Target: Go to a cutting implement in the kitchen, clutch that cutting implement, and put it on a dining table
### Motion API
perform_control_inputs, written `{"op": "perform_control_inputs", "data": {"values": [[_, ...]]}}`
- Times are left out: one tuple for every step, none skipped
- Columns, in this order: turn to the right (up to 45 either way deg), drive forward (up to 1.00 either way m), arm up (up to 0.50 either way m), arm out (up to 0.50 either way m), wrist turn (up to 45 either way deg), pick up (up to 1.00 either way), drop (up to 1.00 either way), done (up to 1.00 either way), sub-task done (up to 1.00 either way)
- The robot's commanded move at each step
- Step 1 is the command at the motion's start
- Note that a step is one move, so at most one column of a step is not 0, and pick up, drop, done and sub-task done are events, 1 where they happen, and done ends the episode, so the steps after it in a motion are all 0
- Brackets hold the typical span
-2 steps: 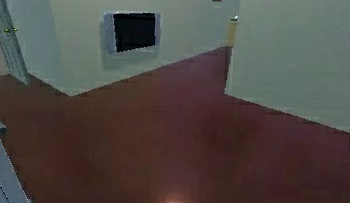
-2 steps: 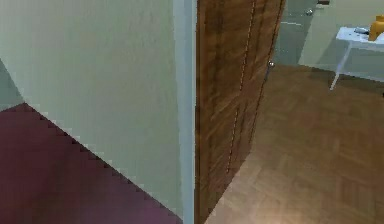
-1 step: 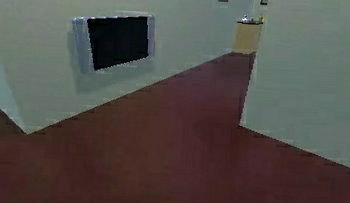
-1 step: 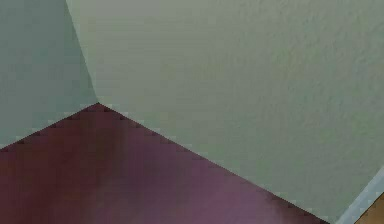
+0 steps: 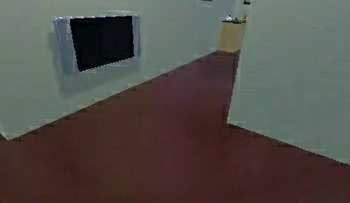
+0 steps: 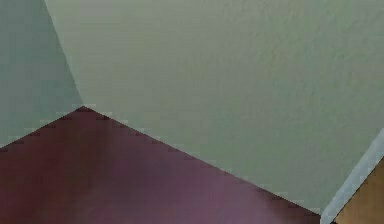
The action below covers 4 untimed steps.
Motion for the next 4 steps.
{"op": "perform_control_inputs", "data": {"values": [[0.0, 1.00, 0.00, 0.00, 0.0, 0.00, 0.00, 0.00, 0.00], [0.0, 1.00, 0.00, 0.00, 0.0, 0.00, 0.00, 0.00, 0.00], [0.0, 0.40, 0.00, 0.00, 0.0, 0.00, 0.00, 0.00, 0.00], [27.0, 0.00, 0.00, 0.00, 0.0, 0.00, 0.00, 0.00, 0.00]]}}
